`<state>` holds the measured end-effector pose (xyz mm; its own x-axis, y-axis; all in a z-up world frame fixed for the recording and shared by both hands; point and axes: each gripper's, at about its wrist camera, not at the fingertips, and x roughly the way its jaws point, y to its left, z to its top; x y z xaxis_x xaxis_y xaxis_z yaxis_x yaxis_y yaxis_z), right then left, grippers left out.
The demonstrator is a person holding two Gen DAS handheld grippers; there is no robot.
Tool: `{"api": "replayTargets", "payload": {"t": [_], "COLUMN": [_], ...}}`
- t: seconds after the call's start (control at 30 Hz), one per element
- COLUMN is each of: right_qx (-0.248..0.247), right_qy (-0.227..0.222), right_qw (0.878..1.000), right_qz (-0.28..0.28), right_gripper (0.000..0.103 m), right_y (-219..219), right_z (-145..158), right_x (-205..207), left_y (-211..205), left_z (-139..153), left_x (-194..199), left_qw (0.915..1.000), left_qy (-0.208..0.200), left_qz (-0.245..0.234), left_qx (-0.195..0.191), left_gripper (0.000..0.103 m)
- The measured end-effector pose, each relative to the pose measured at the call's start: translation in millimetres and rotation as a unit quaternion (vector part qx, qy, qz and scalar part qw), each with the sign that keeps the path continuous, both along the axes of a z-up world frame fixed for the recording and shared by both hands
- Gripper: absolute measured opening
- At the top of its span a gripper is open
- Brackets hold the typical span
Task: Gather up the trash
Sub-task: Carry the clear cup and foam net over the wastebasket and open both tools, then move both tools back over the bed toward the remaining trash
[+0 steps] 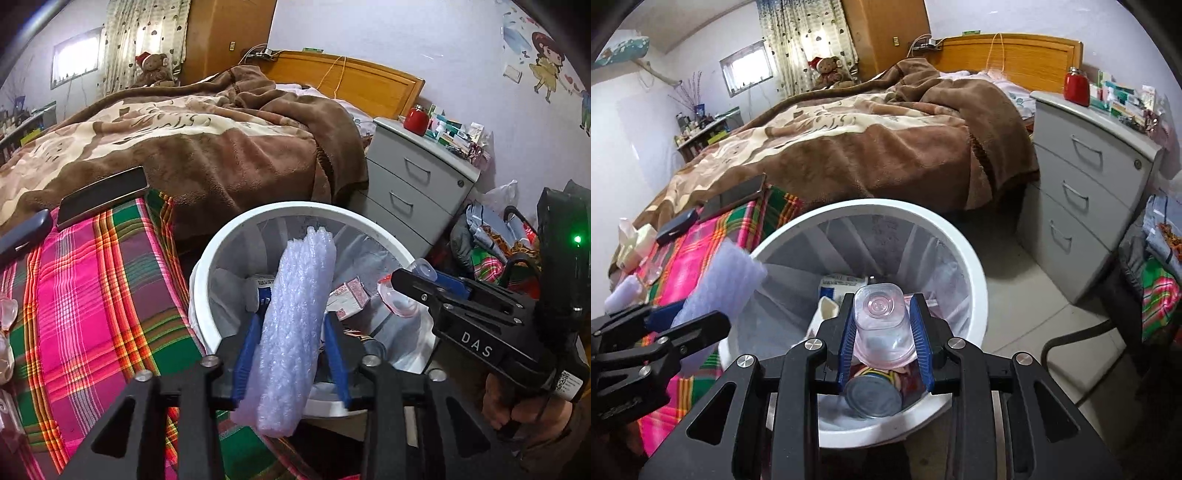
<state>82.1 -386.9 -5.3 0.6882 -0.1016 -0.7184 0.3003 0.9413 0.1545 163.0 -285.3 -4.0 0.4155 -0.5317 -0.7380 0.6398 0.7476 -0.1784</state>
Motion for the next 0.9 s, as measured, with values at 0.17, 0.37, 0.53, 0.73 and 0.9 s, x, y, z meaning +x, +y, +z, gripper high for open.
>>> {"api": "replayTargets", "payload": {"t": [0.17,0.37,0.53,0.73,0.9], "right_qx": [0.014,0.018,0.019,0.023,0.022], "right_qy": [-0.004,-0.008,-0.012,-0.019,-0.028], "right_qw": [1.0,1.0,1.0,1.0,0.999], "right_qz": [-0.005,-0.003,-0.008,0.0,0.011], "right_gripper": [0.051,0.052,0.052,0.052,0.052], "right_y": [-3,1,5,14,26], "right_z": [1,3,6,11,16], "right_x": [-2,-4,-6,-9,-9], "left_y": [5,16,28,44,58], "left_z": [0,6,10,18,23], "left_x": [2,0,-2,-9,-14], "left_qw": [0.9999,0.9997,0.9995,0.999,0.9984], "left_qy": [0.003,0.002,-0.004,-0.016,-0.023], "left_qz": [0.011,0.016,0.025,0.035,0.047], "left_qx": [-0.006,-0.016,-0.018,-0.023,-0.023], "left_gripper": [0.055,0.056,0.057,0.057,0.057]}}
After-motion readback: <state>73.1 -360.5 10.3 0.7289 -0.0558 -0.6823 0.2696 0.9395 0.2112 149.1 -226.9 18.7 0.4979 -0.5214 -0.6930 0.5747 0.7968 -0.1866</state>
